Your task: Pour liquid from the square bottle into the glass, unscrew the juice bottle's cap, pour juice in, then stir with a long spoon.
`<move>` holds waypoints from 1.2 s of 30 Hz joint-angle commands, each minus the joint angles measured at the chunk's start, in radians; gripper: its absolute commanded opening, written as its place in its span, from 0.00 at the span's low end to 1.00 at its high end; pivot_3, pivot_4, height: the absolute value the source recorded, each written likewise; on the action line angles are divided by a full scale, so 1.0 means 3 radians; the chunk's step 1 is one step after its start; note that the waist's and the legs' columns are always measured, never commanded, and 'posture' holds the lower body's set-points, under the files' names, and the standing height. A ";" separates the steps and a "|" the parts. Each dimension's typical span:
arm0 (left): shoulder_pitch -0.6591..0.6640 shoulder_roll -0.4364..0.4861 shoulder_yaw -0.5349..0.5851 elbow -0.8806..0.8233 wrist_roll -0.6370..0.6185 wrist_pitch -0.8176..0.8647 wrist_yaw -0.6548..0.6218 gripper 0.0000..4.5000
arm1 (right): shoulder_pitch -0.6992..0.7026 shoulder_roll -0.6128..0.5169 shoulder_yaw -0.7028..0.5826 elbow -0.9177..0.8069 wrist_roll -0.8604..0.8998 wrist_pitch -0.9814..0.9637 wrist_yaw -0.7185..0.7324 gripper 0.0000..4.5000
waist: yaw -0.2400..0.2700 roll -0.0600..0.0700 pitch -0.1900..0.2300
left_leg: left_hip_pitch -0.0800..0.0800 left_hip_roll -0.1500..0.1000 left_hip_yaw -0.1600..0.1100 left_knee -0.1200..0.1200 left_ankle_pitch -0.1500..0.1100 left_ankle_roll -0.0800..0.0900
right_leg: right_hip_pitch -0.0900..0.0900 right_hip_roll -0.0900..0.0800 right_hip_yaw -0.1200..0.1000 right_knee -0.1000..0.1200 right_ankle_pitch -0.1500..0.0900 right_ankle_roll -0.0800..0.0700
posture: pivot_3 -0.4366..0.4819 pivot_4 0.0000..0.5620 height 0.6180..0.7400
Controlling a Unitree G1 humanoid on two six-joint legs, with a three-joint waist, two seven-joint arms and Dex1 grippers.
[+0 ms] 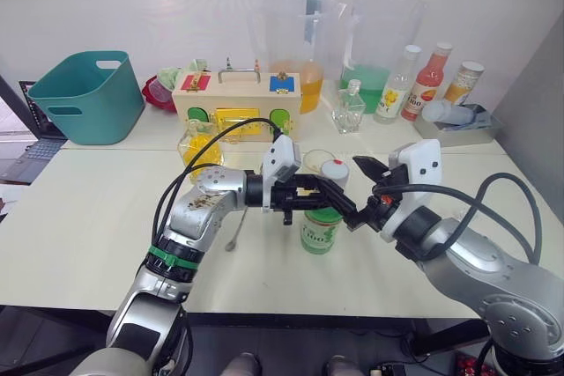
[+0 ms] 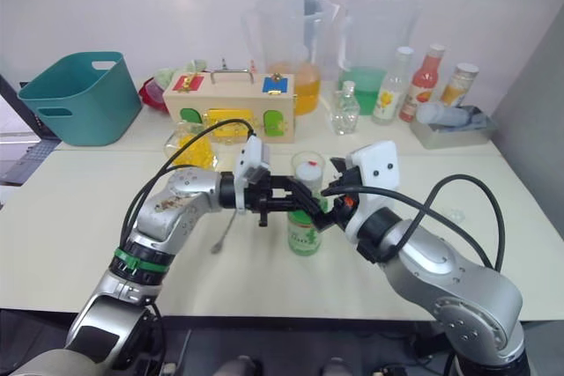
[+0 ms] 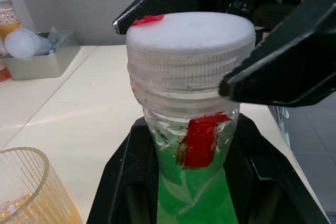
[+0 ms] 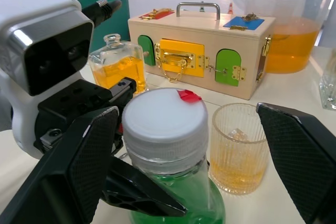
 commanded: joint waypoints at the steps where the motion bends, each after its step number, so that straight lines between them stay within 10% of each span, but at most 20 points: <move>1: 0.0012 0.0010 -0.0015 -0.0085 0.0014 -0.0034 -0.0014 0.28 | -0.0067 -0.0034 -0.0030 -0.0128 -0.0011 0.0049 -0.0013 0.99 | -0.0002 0.0000 0.0000 | 0.0000 0.0000 0.0000 0.0000 0.0000 0.0000 | 0.0000 0.0000 0.0000 0.0000 0.0000 0.0000 | 0.48 0.27 1.00; 10: -0.0013 0.0021 -0.0001 -0.0080 0.0046 -0.0057 0.0006 0.28 | -0.0156 -0.0071 -0.0052 0.0024 0.0038 0.0099 0.0250 0.38 | -0.0003 0.0000 0.0000 | 0.0000 0.0000 0.0000 0.0000 0.0000 0.0000 | 0.0001 0.0000 0.0000 0.0000 0.0000 0.0000 | 0.48 0.27 1.00; 19: 0.0048 0.0060 -0.0003 -0.0241 0.0026 0.0038 0.0084 0.28 | -0.0362 -0.0570 0.0056 0.0661 -0.0373 -0.0304 0.1735 0.38 | -0.0009 0.0000 0.0000 | 0.0001 0.0002 0.0002 0.0000 0.0000 0.0000 | 0.0003 0.0002 -0.0001 -0.0002 0.0000 0.0000 | 0.48 0.27 1.00; 28: 0.0183 0.0238 0.0007 -0.0605 -0.0046 0.0224 0.0114 0.28 | -0.1451 -0.0580 0.0734 0.2661 -0.0881 -0.1154 0.4810 0.38 | -0.0109 -0.0002 0.0001 | 0.0022 0.0008 0.0005 -0.0006 0.0000 0.0006 | 0.0018 0.0009 0.0002 -0.0004 0.0000 0.0000 | 0.48 0.27 1.00; 36: 0.0214 0.0247 0.0009 -0.0745 -0.0057 0.0327 0.0220 0.28 | -0.2263 -0.0232 0.1207 0.3957 -0.1459 -0.1737 0.5979 0.38 | -0.0101 -0.0002 0.0002 | 0.0023 0.0007 0.0004 -0.0006 -0.0003 0.0007 | 0.0017 0.0009 0.0004 -0.0005 0.0001 -0.0001 | 0.48 0.27 1.00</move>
